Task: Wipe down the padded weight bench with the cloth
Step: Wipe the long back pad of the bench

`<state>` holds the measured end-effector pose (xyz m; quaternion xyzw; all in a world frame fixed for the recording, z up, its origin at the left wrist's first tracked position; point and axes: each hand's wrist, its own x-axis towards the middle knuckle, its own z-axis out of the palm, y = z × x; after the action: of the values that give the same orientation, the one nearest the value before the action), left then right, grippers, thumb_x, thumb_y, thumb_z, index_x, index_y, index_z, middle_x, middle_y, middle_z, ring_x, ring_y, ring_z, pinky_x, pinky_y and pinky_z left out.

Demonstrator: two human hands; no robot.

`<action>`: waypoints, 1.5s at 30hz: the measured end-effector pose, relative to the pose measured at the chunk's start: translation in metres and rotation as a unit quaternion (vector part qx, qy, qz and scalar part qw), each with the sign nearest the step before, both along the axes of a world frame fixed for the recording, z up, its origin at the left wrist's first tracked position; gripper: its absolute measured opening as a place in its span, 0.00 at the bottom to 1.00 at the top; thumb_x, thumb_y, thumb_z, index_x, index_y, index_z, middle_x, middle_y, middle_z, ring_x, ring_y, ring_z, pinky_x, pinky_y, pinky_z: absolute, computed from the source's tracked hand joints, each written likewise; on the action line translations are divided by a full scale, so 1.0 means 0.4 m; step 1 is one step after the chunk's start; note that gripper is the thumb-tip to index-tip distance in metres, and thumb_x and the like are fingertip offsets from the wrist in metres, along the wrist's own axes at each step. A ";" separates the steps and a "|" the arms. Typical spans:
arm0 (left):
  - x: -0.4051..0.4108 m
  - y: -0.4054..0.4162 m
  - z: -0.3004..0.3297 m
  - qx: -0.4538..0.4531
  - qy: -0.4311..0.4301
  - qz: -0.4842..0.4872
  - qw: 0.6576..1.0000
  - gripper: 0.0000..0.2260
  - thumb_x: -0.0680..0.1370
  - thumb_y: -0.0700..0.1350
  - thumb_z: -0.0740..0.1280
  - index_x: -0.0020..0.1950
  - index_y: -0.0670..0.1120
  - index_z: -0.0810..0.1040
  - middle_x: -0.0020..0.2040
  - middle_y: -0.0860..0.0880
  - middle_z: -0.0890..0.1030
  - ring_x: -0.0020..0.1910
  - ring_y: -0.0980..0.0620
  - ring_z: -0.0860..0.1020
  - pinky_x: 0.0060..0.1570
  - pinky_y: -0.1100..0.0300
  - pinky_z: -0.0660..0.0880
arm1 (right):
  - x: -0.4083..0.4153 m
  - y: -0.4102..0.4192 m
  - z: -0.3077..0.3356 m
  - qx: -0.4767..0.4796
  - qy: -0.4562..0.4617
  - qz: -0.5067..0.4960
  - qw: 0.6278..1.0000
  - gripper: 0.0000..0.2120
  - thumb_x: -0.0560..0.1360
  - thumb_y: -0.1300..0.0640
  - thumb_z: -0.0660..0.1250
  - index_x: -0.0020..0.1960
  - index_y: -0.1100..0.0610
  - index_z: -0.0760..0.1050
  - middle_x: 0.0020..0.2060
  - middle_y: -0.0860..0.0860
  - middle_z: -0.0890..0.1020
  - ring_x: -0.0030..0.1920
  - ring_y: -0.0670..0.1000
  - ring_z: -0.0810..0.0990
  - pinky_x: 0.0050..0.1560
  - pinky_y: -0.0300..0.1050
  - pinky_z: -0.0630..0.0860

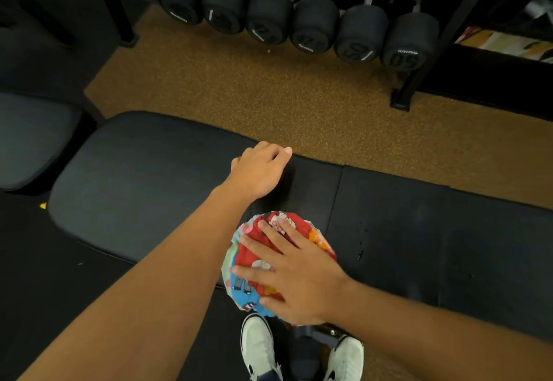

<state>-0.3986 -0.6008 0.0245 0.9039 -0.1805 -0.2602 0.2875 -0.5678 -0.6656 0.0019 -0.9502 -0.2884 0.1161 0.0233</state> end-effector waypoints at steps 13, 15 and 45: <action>-0.136 -0.076 0.015 -0.039 -0.058 0.020 0.997 0.14 0.81 0.54 0.56 0.57 0.53 0.78 0.64 0.53 0.74 0.65 0.49 0.69 0.65 0.49 0.60 | -0.007 -0.124 0.039 -0.035 -0.029 -0.158 0.986 0.30 0.78 0.41 0.44 0.76 0.51 0.59 0.76 0.60 0.58 0.76 0.65 0.50 0.74 0.64 0.45; -0.173 -0.099 0.022 -0.037 -0.064 -0.006 0.997 0.14 0.81 0.54 0.55 0.60 0.53 0.77 0.66 0.54 0.73 0.66 0.50 0.67 0.64 0.50 0.58 | -0.079 -0.125 0.050 -0.010 -0.012 -0.118 0.993 0.29 0.79 0.38 0.47 0.77 0.48 0.58 0.77 0.59 0.57 0.76 0.64 0.49 0.75 0.63 0.42; -0.256 -0.239 0.055 -0.001 0.023 0.006 1.000 0.22 0.79 0.58 0.54 0.64 0.48 0.77 0.71 0.49 0.69 0.71 0.49 0.65 0.72 0.50 0.57 | -0.116 -0.325 0.080 -0.028 -0.021 -0.139 0.990 0.30 0.80 0.39 0.45 0.77 0.52 0.58 0.76 0.57 0.59 0.76 0.59 0.51 0.75 0.56 0.43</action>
<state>-0.5010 -0.6964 0.0464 0.8985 -0.1683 -0.2793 0.2938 -0.6140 -0.7955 0.0338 -0.9835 -0.1502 0.1004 0.0063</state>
